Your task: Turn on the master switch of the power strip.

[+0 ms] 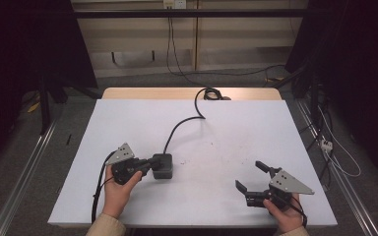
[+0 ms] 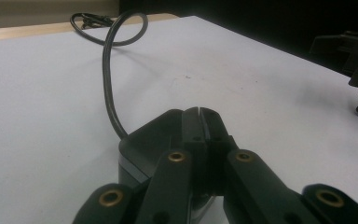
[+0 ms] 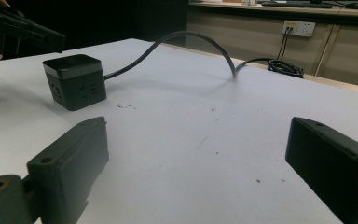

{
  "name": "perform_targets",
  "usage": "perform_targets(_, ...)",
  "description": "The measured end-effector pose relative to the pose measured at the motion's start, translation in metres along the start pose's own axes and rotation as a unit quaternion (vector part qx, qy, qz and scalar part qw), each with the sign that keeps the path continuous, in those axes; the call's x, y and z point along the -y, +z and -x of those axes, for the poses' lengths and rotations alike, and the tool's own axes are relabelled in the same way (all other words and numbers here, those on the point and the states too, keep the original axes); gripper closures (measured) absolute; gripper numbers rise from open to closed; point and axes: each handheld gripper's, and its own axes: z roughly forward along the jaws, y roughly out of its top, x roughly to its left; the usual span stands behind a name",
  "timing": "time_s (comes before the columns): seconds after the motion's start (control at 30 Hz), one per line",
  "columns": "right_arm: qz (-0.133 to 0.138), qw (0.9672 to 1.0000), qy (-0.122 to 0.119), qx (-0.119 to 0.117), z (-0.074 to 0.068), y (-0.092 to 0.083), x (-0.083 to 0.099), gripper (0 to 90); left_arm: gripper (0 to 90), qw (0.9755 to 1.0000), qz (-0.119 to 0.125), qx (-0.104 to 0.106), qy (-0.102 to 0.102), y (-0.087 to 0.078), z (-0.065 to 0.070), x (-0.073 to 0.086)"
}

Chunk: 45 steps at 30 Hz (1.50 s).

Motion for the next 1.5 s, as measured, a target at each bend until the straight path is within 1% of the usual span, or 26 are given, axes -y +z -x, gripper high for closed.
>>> perform_targets(0.17,0.0,1.0,0.0,0.0,0.0001,-0.0001,0.0,5.2,90.0,1.0,-0.005,-0.003,0.0,0.0013,0.0006,0.0006)
perform_targets(0.37,0.0,1.0,0.0,0.0,0.0003,-0.0002,0.0,5.2,90.0,1.0,-0.009,-0.001,0.001,0.0025,0.0006,0.0008)
perform_targets(0.77,0.0,1.0,0.0,0.0,0.0004,-0.0004,-0.0001,5.2,90.0,0.9999,-0.011,0.003,0.0,0.0036,0.0014,0.0009)
perform_targets(1.2,0.0,1.0,0.0,0.0,0.0003,-0.0005,-0.0002,5.2,90.0,0.9999,-0.015,-0.001,0.003,0.0041,0.0011,0.0012)
perform_targets(1.5,0.0,1.0,0.0,0.0,0.0005,-0.0005,-0.0001,5.2,90.0,0.9998,-0.018,0.001,0.002,0.0049,0.0014,0.0016)
